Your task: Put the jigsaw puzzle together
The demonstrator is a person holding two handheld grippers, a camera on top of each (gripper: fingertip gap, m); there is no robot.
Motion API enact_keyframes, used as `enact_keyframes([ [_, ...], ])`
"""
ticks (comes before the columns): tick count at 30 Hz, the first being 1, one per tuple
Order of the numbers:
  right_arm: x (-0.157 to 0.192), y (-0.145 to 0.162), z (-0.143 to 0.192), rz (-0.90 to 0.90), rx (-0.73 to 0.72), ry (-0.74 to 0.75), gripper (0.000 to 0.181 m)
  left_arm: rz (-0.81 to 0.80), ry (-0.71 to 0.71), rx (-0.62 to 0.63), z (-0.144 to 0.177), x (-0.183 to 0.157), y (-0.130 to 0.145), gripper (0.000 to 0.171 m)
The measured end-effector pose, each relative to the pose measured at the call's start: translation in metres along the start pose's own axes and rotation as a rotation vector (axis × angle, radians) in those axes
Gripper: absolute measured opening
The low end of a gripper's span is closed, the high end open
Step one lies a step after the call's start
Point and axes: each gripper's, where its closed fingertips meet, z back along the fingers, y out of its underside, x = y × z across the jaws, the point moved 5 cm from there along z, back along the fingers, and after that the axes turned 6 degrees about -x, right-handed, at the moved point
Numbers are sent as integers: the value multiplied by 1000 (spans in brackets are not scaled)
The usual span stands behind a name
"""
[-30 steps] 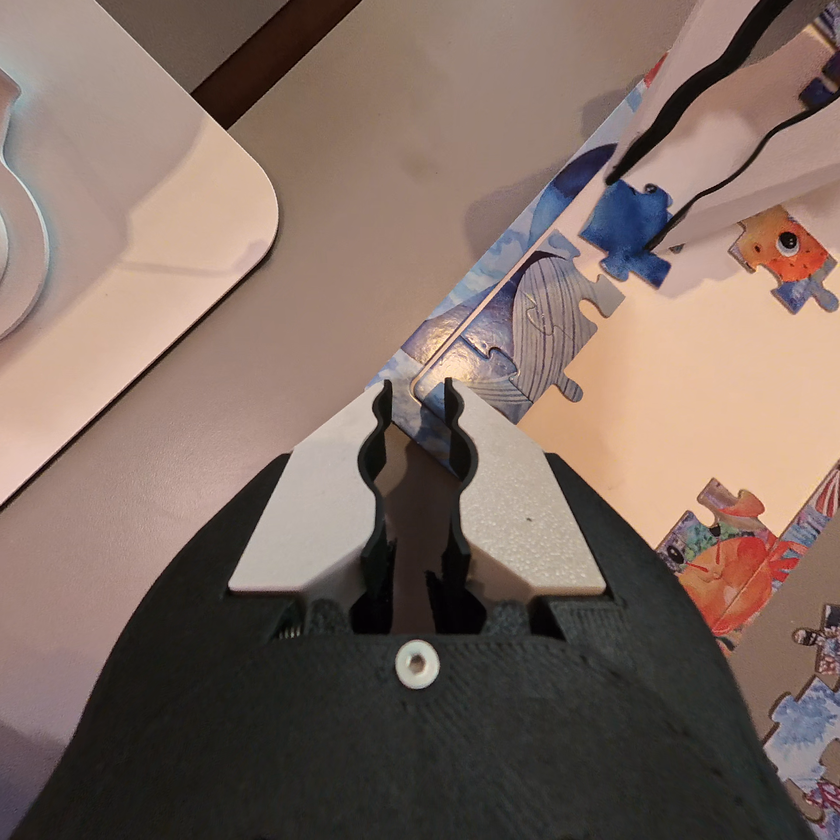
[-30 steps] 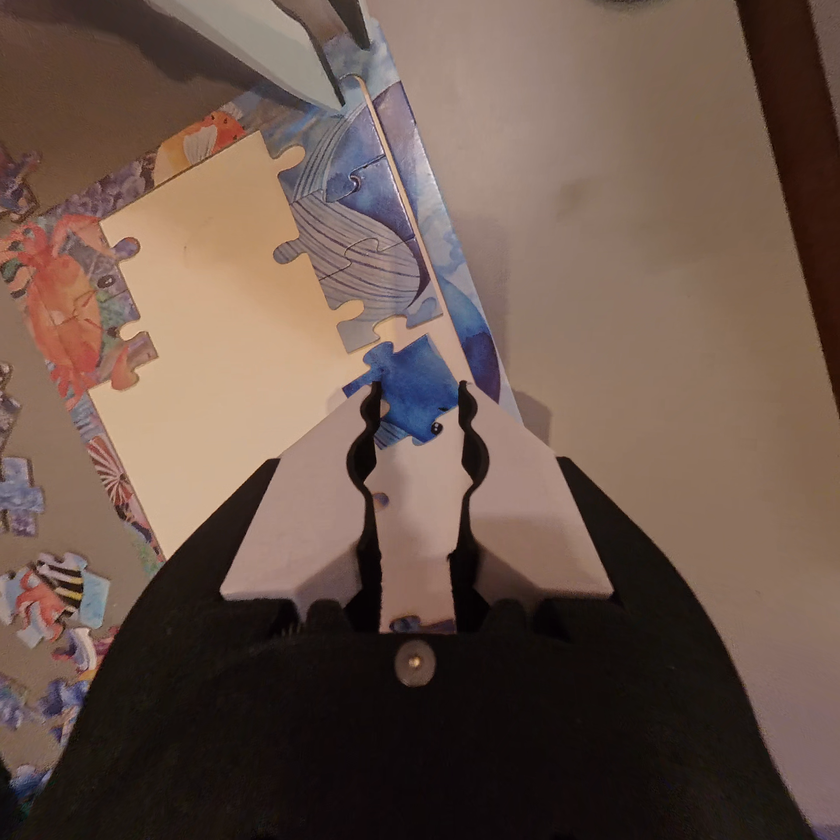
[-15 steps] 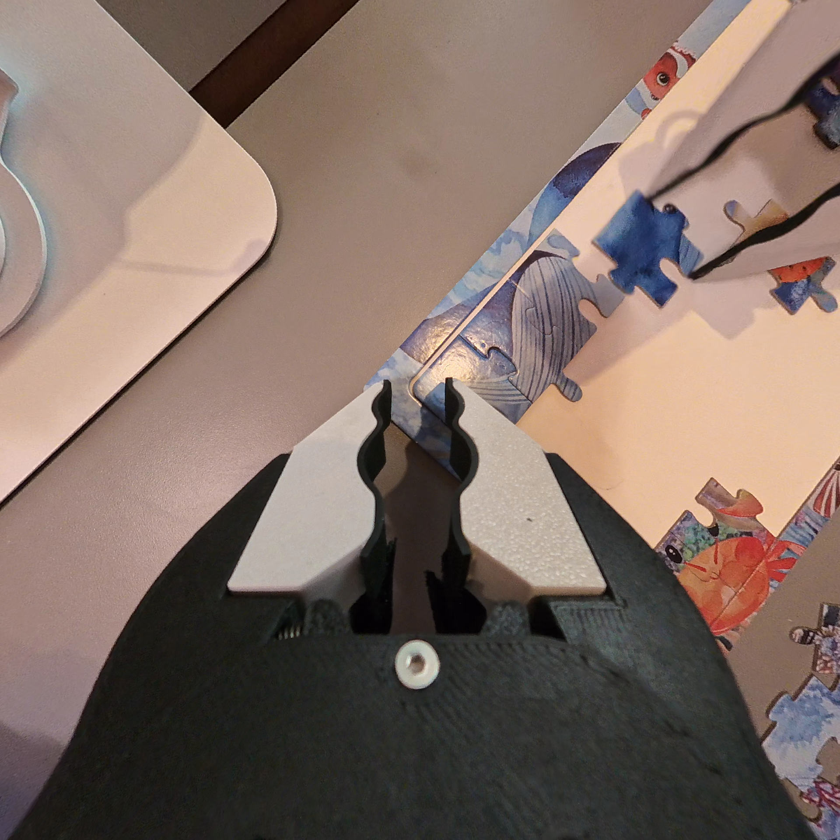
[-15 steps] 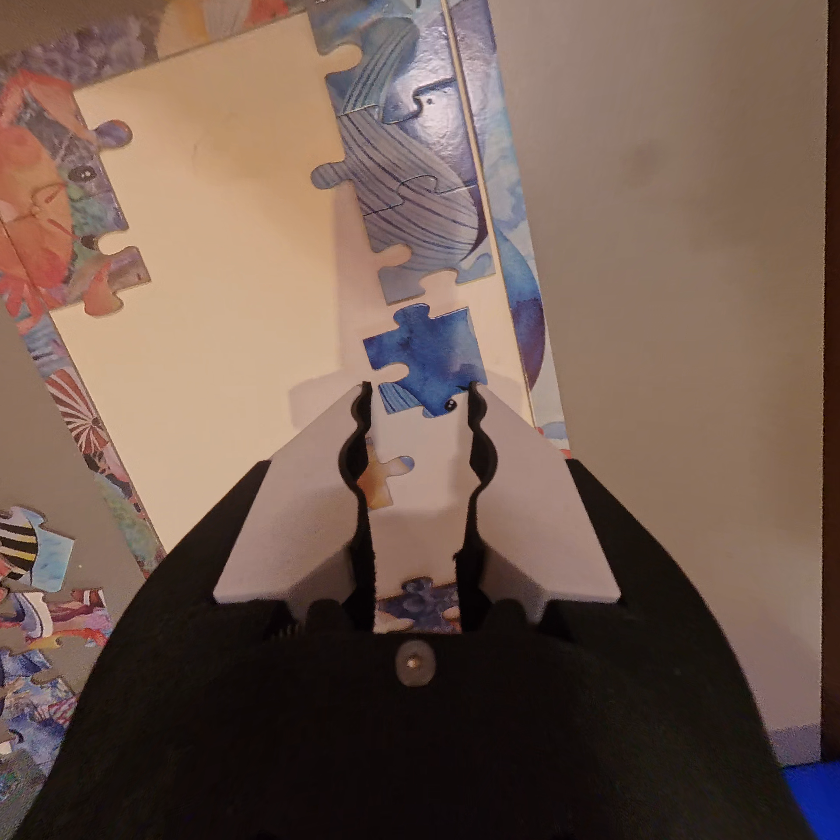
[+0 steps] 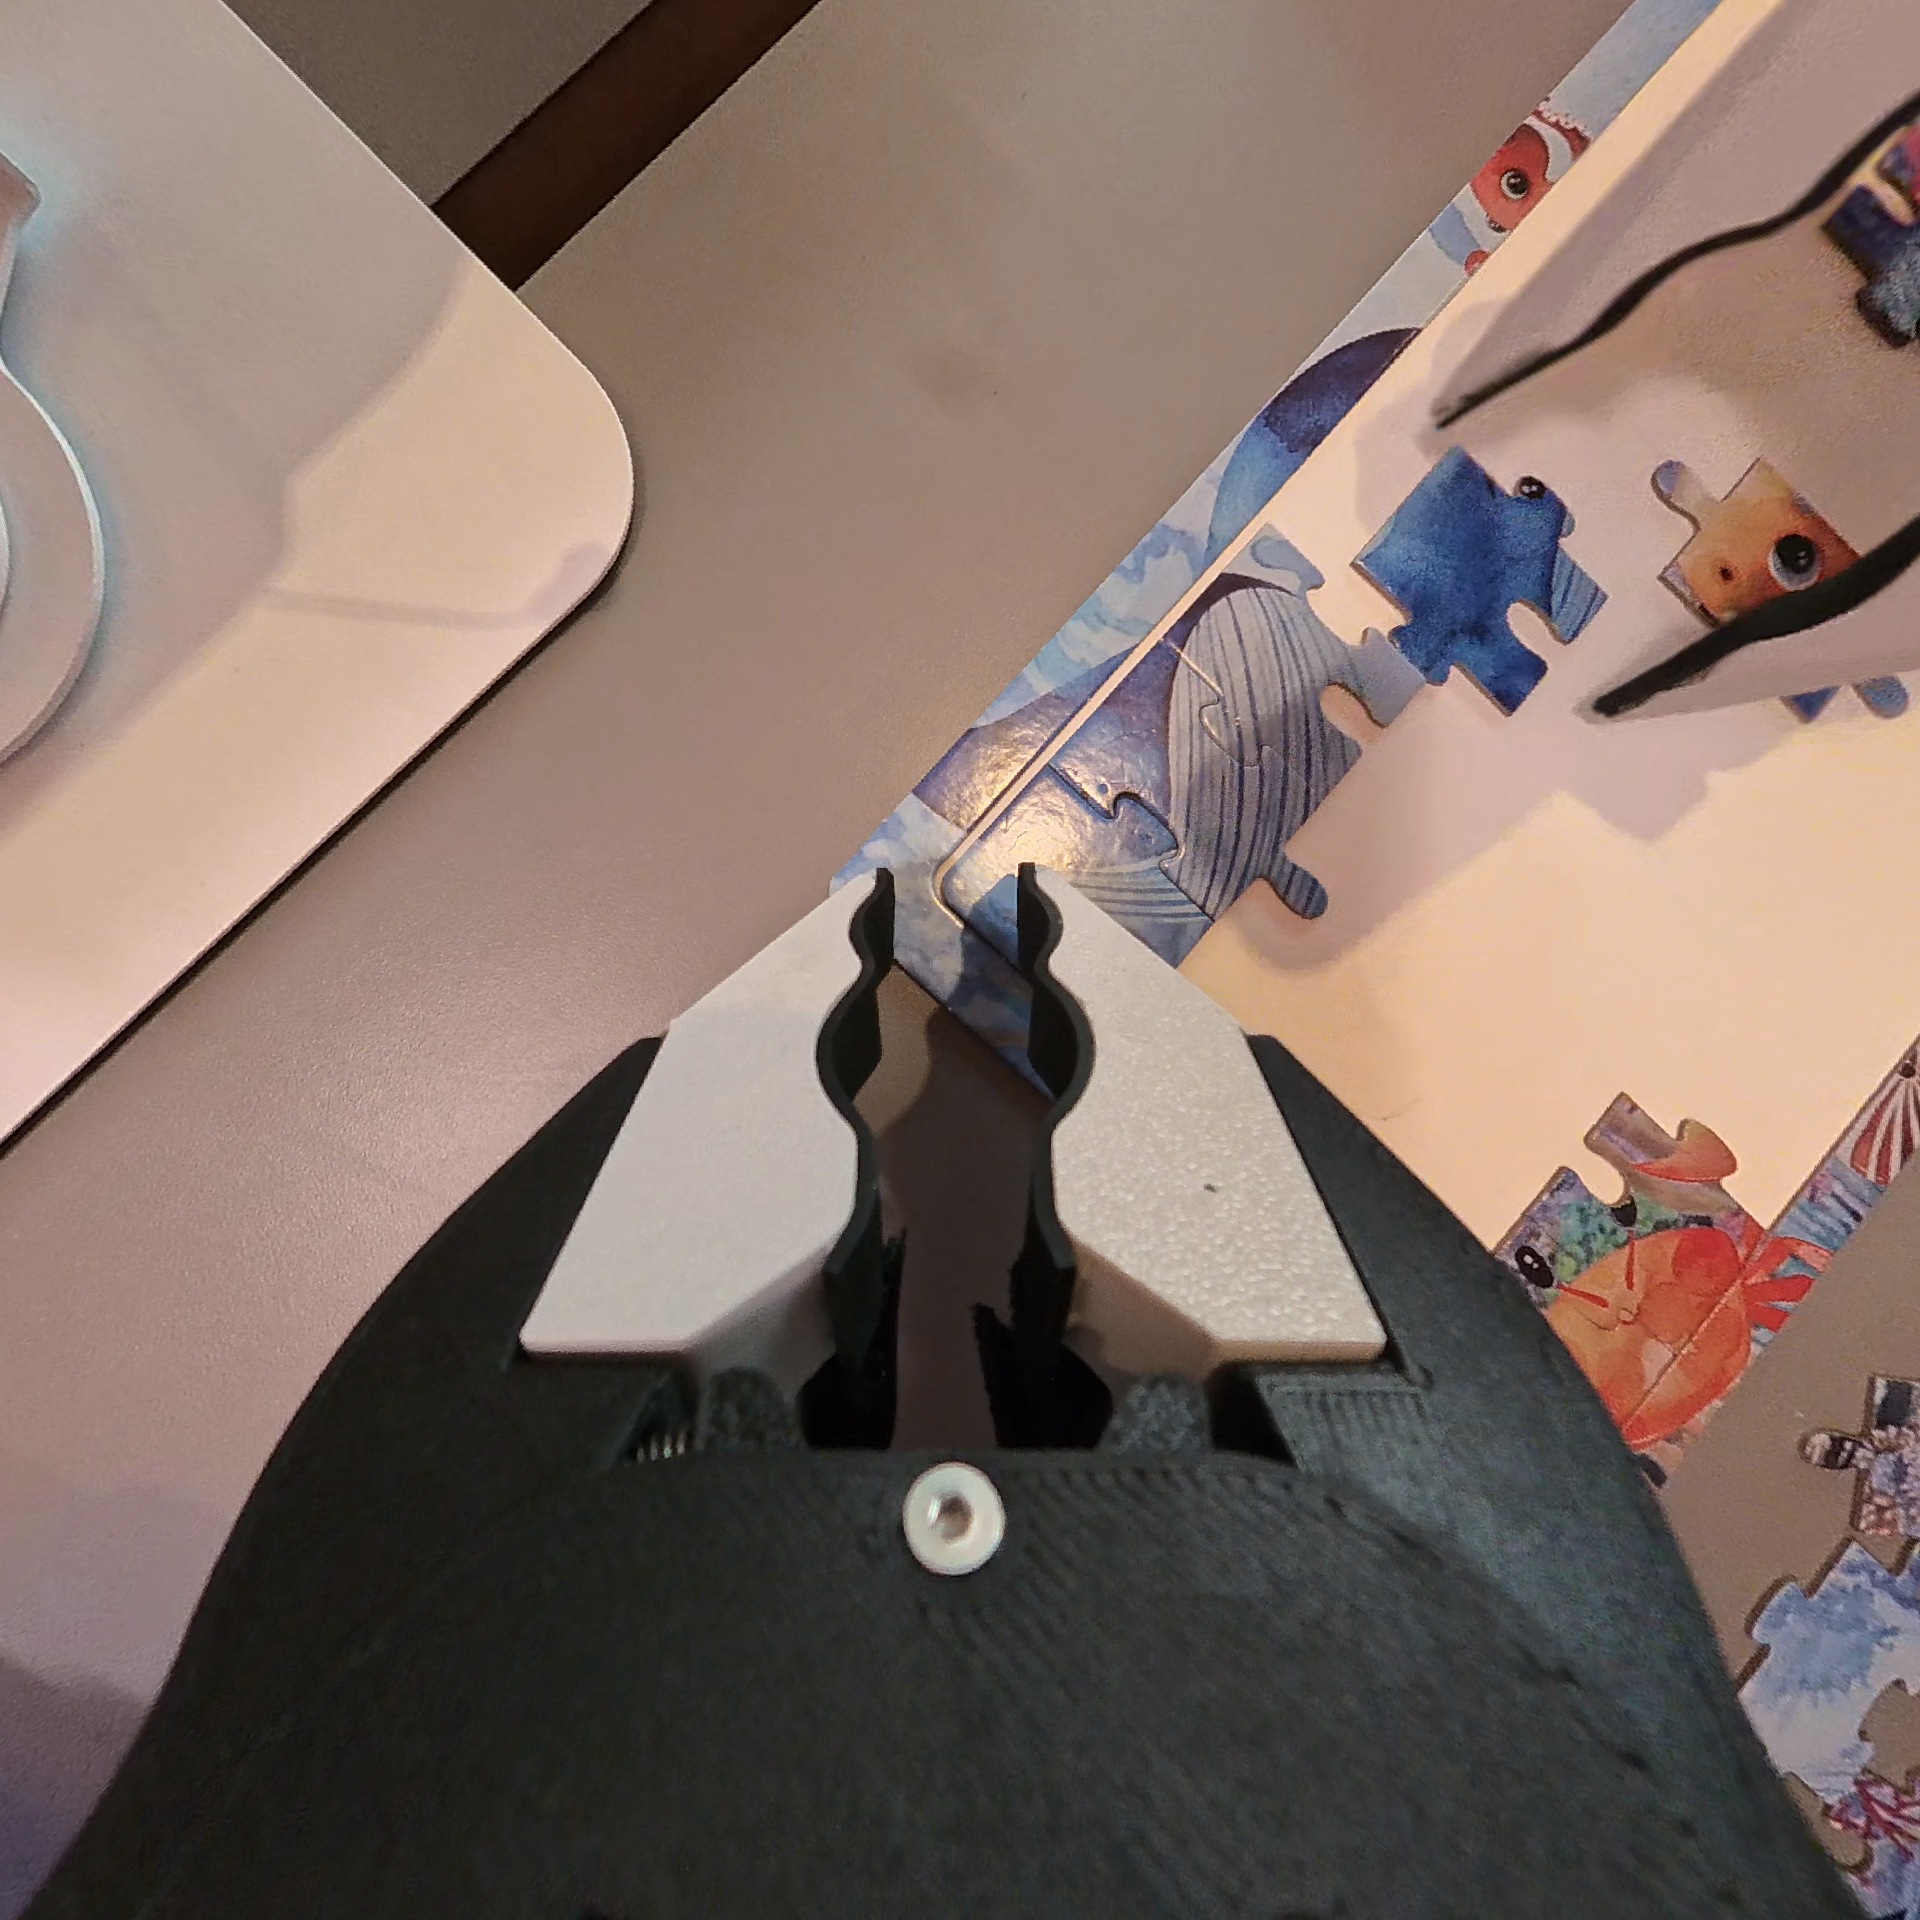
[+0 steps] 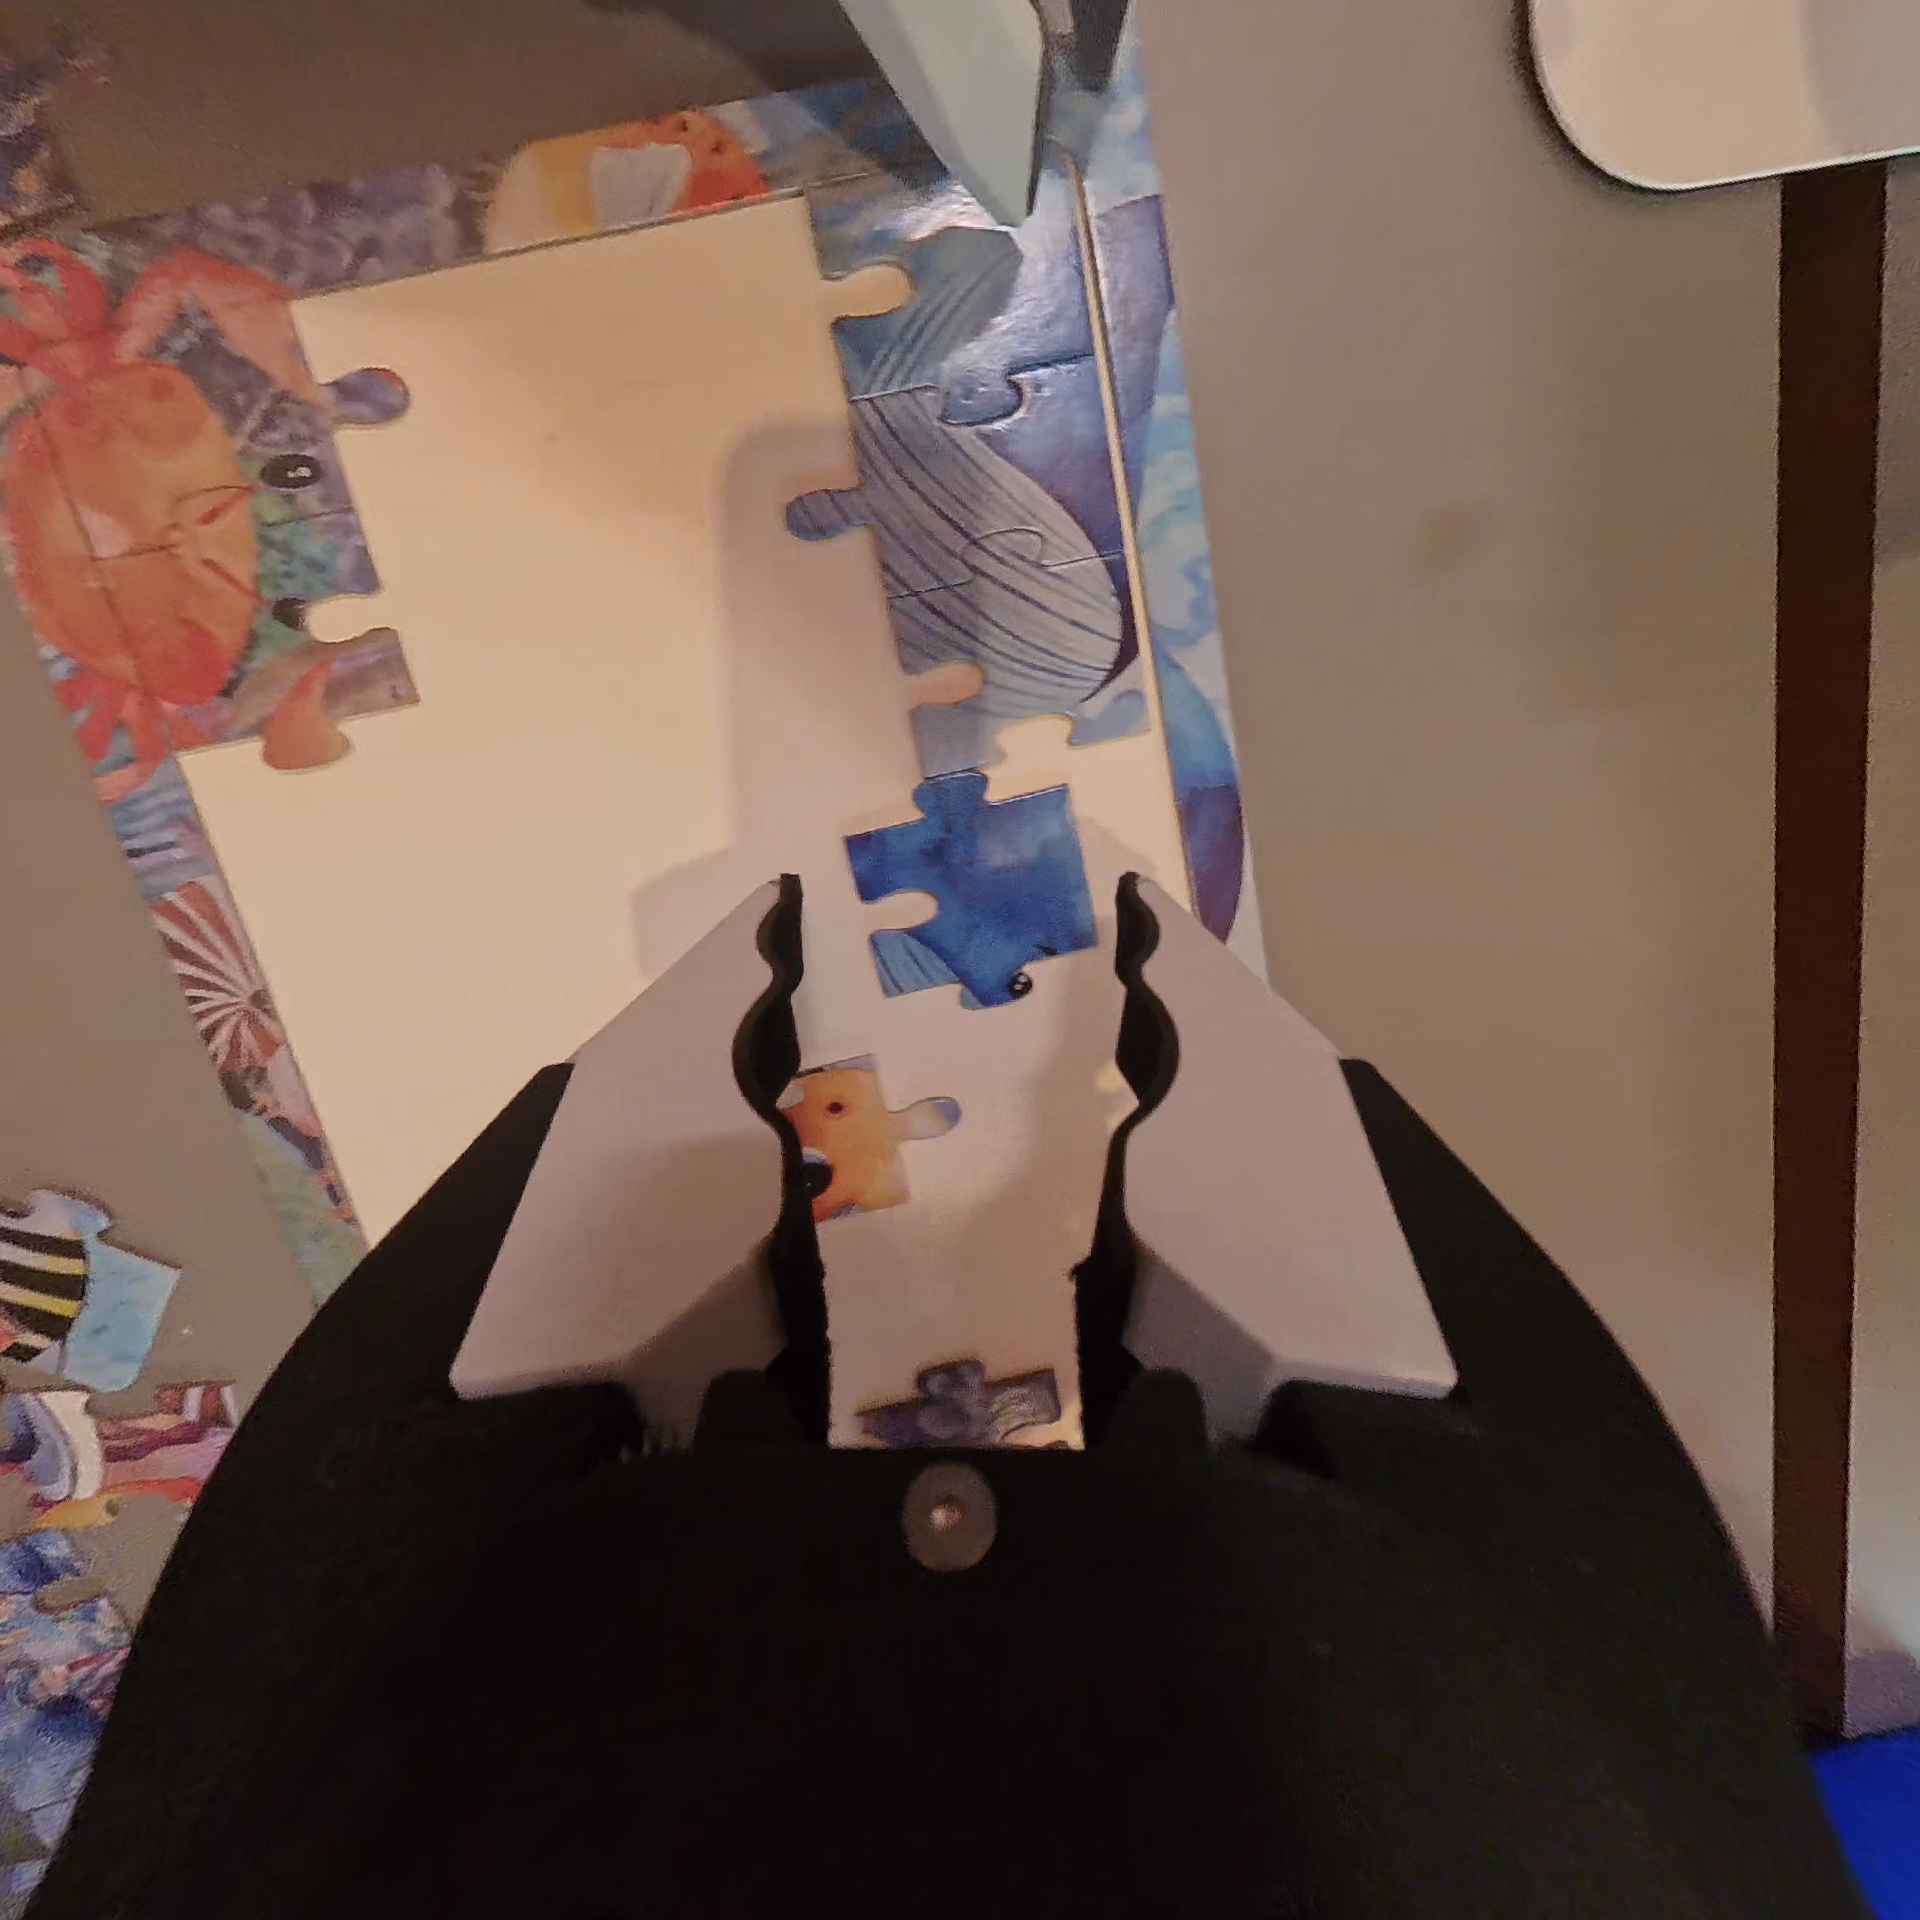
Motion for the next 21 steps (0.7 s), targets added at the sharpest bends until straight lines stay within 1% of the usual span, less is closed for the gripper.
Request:
enact_keyframes([
  [3,-7,6,-8,9,5,-16,61,1,3,-1,0,0,0,22],
  [6,-3,6,-10,2,-26,-65,45,4,7,-5,0,1,0,21],
  [16,9,11,-3,19,5,-84,45,12,13,-10,0,2,0,19],
  [21,26,-4,-1,47,-51,-128,45,13,12,-11,0,2,0,19],
])
